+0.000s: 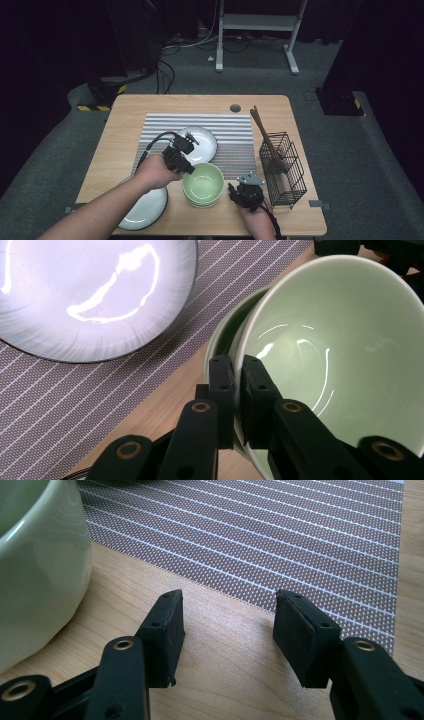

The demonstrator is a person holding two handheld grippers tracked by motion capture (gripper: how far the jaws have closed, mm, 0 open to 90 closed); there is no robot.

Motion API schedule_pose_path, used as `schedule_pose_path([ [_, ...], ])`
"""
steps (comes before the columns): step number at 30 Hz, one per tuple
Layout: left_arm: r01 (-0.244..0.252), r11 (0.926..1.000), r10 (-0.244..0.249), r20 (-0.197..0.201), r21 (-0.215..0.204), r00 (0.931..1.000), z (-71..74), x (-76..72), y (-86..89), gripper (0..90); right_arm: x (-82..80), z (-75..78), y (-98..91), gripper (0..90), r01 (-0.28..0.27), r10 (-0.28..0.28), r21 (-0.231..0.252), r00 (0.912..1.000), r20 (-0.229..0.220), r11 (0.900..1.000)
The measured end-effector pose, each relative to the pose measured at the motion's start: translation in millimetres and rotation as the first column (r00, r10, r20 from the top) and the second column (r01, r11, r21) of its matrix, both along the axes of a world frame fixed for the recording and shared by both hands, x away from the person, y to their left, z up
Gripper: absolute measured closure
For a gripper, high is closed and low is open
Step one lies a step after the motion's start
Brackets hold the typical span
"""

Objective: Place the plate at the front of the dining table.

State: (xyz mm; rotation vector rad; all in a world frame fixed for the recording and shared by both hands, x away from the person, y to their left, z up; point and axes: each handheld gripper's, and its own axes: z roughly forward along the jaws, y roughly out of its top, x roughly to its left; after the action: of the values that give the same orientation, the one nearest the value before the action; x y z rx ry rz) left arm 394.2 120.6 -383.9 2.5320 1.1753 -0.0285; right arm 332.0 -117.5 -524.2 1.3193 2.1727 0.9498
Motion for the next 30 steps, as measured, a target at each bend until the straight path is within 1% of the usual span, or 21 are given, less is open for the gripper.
schedule_pose_path([
  [5, 0.003, 1.0000, -0.003, 0.012, 0.000, 0.9999, 1.0, -0.6, 0.9, 84.9, 0.0, 0.0, -0.1, 45.7, 0.000, 0.000, 0.001, 1.0000, -0.001, 1.0000],
  [11, 0.006, 0.9997, -0.005, 0.038, -0.022, 0.9993, 4.4, -1.8, 4.3, 85.2, 0.0, 0.0, 0.0, 45.7, 0.000, 0.000, -0.001, 1.0000, 0.000, 1.0000],
  [17, -0.005, 0.9988, 0.007, 0.049, -0.049, 0.9988, 8.6, -1.5, 9.7, 85.2, 0.0, -0.1, 0.1, 45.7, -0.001, 0.001, -0.001, 1.0000, 0.002, 1.0000],
  [21, -0.024, 0.9974, 0.028, 0.055, -0.068, 0.9981, 11.2, -1.1, 13.4, 85.2, 0.1, -0.1, 0.0, 45.7, -0.002, 0.002, -0.002, 1.0000, 0.003, 1.0000],
  [23, -0.025, 0.9974, 0.029, 0.062, -0.068, 0.9976, 12.1, -1.0, 14.5, 85.3, 0.1, -0.1, 0.0, 45.7, -0.002, 0.002, -0.002, 1.0000, 0.003, 1.0000],
  [30, -0.023, 0.9965, 0.028, 0.064, -0.080, 0.9976, 13.3, -2.7, 15.4, 85.2, 0.0, -0.1, 0.1, 45.7, -0.001, 0.001, -0.004, 1.0000, 0.003, 1.0000],
])
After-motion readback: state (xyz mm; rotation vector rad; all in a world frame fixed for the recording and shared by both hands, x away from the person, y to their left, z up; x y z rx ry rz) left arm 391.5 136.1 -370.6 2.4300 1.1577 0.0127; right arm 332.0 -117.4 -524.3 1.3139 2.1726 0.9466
